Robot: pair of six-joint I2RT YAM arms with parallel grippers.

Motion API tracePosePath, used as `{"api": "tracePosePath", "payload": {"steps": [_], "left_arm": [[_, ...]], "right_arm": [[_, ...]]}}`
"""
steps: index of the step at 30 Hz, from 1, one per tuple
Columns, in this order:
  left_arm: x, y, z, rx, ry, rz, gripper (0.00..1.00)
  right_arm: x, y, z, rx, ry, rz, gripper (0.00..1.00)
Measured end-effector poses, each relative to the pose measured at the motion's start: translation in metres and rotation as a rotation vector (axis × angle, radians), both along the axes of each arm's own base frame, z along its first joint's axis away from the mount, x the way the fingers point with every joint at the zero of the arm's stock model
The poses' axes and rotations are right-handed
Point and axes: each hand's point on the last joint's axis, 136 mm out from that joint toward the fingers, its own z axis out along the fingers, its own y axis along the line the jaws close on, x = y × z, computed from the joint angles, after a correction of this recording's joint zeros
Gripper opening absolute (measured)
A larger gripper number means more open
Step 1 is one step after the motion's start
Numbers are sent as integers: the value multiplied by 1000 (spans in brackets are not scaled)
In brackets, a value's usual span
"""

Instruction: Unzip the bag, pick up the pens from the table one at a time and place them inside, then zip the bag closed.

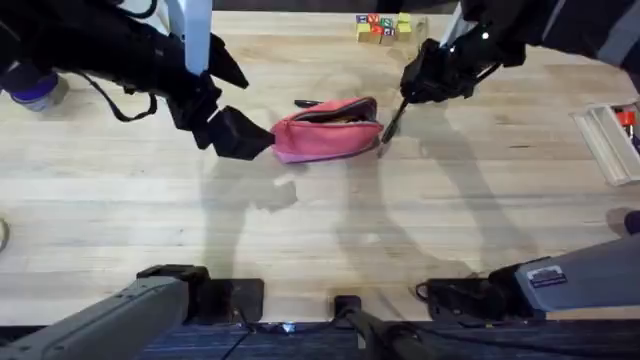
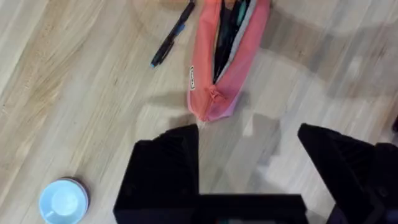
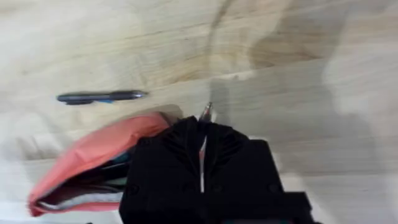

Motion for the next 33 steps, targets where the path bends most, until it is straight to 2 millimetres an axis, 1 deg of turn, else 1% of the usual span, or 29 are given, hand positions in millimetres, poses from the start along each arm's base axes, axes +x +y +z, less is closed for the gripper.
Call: {"api": "tracePosePath", "payload": {"steps": [11, 17, 19, 22, 26, 33], "left_arm": [[0, 0, 0, 0, 0, 0, 993], [0, 0, 0, 0, 0, 0, 994], [0, 0, 0, 0, 0, 0, 993], [0, 0, 0, 0, 0, 0, 993], [0, 0, 0, 0, -2, 0, 994], [1, 0, 1, 0, -7, 0, 993]], "right_arm": [[3, 10, 3, 140, 36, -198, 33], [15, 17, 11, 215, 4, -257, 33], [16, 18, 11, 229, 6, -277, 33], [14, 19, 11, 250, 23, -310, 33], [6, 23, 8, 282, 81, -381, 33], [-2, 45, 9, 342, 131, -448, 33]]}}
